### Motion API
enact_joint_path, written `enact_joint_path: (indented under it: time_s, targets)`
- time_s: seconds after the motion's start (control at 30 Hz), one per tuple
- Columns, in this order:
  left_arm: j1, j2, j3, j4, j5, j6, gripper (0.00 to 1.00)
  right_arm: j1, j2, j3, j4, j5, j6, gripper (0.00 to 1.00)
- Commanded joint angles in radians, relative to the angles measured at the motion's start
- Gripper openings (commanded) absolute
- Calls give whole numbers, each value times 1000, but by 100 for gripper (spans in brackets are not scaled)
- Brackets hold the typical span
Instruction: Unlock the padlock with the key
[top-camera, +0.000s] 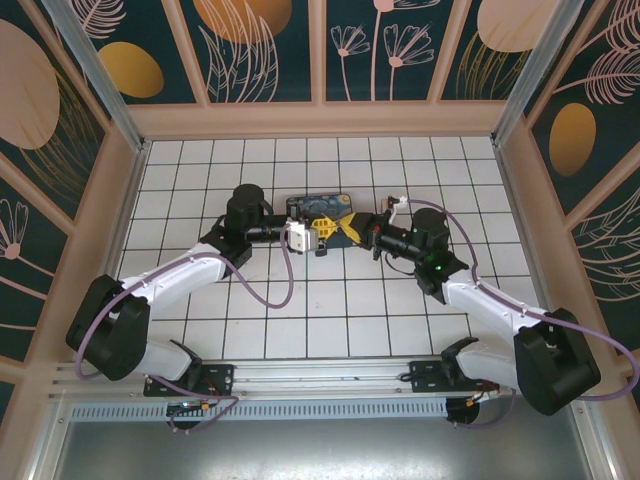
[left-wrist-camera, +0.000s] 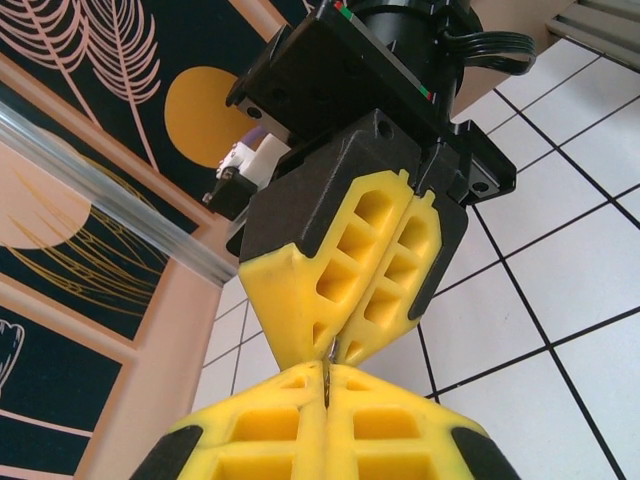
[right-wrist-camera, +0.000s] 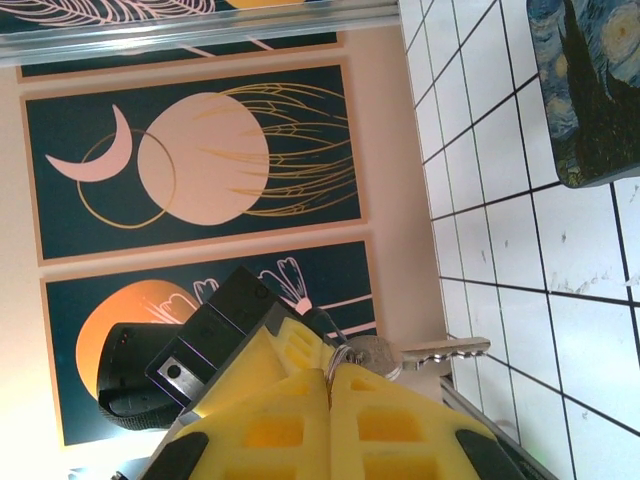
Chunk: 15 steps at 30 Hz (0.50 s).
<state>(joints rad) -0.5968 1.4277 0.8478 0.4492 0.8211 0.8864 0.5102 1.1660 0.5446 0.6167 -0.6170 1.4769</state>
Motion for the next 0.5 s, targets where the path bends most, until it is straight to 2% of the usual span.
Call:
enact_joint_path:
  time_s: [0.0,0.2,0.37,0.43,0.47]
  targets:
    - [-7,16,-16,24,-12,-89,12,6,-23,-24,54,4,-4,0]
    - [-7,26,-29,-13,-63,-263,17,-21,-92,-58,40,104,-25,0]
    - [-5,-5,-155,247,-52,-591,18,-38,-142,-57,-27,193,-86,0]
    - [-6,-2,-138,283,-98,-784,17,-37,-142,-53,-35,213,-119,0]
    - [-5,12,-91,241,-138,-915,15,-34,-135,-44,-46,219,-149,0]
